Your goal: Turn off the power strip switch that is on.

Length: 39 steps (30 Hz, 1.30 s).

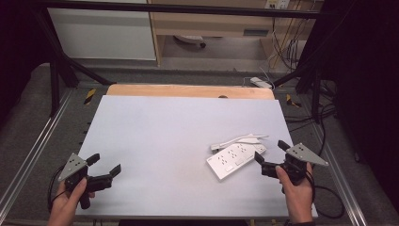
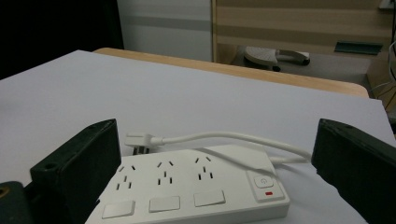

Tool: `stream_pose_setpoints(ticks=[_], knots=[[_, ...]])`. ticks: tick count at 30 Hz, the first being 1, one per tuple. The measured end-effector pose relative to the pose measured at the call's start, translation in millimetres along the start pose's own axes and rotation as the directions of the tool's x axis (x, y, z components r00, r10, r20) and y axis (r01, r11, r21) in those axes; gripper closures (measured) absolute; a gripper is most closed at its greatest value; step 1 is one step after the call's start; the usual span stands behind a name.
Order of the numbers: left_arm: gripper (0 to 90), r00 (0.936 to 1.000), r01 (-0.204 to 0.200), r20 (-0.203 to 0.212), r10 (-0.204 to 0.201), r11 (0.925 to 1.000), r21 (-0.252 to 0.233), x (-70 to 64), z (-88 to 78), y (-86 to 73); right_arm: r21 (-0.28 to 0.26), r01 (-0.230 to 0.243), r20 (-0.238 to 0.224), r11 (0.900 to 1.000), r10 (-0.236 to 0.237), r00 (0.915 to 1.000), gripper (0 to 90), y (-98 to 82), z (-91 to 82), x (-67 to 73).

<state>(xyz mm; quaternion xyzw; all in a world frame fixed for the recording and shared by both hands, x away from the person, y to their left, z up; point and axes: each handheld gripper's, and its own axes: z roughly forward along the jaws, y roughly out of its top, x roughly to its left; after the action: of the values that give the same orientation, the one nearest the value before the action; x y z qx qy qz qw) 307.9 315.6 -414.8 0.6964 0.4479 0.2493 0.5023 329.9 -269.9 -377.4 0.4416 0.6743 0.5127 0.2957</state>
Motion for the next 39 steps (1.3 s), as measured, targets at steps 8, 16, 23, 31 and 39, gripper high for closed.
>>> stream_pose_setpoints(ticks=[8, 16, 23, 31, 39], knots=[[5.1, 1.0, 0.002, 0.002, -0.002, 1.0, 0.0, -0.5, 0.0, 0.0, 0.028, -0.01, 0.007, 1.0, 0.01, 0.9999, 2.1, -1.1, 11.2, 3.1], [5.1, 1.0, -0.001, 0.0, 0.001, 1.0, -0.004, -0.2, -1.1, 0.6, 0.038, -0.044, -0.014, 0.998, 0.045, 0.9989, 5.2, 0.5, 21.3, 6.5], [5.1, 1.0, -0.003, 0.003, 0.003, 1.0, -0.003, -0.4, -0.7, 0.7, 0.047, -0.019, -0.029, 0.999, 0.02, 0.9994, 16.6, 0.4, 27.0, 10.4], [5.1, 1.0, -0.004, 0.005, 0.004, 1.0, -0.005, -1.0, -0.6, 0.7, 0.056, -0.012, -0.038, 0.998, 0.015, 0.9992, 30.4, -1.5, 30.1, 11.9], [5.2, 1.0, -0.007, 0.005, 0.007, 1.0, -0.006, -1.0, -0.7, 0.9, 0.06, 0.002, -0.06, 0.998, 0.001, 0.9982, 42.5, -2.5, 32.3, 14.9]])
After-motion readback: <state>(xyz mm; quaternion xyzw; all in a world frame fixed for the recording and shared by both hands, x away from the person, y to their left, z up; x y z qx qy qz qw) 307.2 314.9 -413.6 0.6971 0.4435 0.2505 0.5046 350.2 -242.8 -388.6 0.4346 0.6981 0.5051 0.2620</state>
